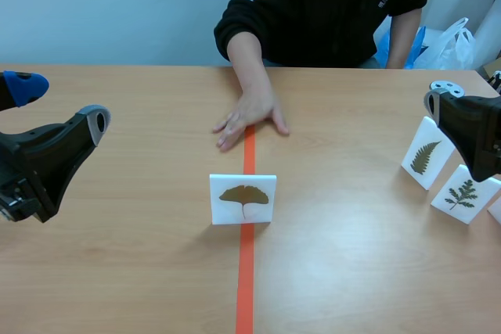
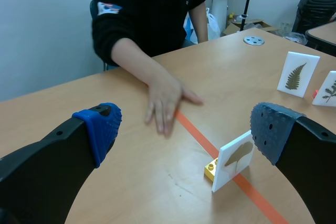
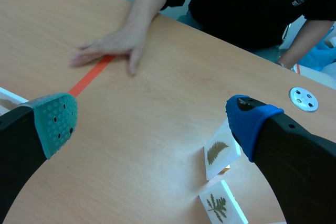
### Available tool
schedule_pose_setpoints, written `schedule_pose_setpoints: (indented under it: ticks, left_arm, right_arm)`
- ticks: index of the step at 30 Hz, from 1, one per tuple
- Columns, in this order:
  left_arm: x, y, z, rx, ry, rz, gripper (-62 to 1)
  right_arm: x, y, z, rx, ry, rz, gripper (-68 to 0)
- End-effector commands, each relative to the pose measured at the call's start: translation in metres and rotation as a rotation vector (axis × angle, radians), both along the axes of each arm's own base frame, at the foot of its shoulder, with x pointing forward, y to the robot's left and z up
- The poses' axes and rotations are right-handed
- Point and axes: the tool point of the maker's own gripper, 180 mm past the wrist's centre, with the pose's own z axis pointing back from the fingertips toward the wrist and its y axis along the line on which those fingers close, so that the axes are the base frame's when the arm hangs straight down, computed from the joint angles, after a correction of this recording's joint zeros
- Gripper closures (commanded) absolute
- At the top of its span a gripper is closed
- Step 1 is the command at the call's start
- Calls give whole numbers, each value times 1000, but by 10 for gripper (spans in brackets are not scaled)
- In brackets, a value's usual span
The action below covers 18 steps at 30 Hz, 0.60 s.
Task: Sort the leaf by its shape. The table is split by an orange tape line. A compound leaf with several leaflets goes to the left side, a simple leaf with one blade goes to the right side. Return to the home posture when a red brick is placed on the table.
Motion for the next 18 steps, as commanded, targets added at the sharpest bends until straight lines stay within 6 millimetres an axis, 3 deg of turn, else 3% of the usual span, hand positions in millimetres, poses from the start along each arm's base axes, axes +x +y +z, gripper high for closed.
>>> schedule_pose_setpoints:
  ticks: [1, 11, 18]
  left_arm:
    - [1, 1, 5, -19, -16, 3, -529]
    - [7, 5, -7, 37, -3, 6, -529]
    - [26, 13, -48, 101, 70, -24, -529]
  right_arm:
    - [4, 1, 13, 0, -40, 5, -578]
    - [4, 1, 12, -2, -37, 4, -578]
    - [4, 0, 10, -7, -26, 2, -578]
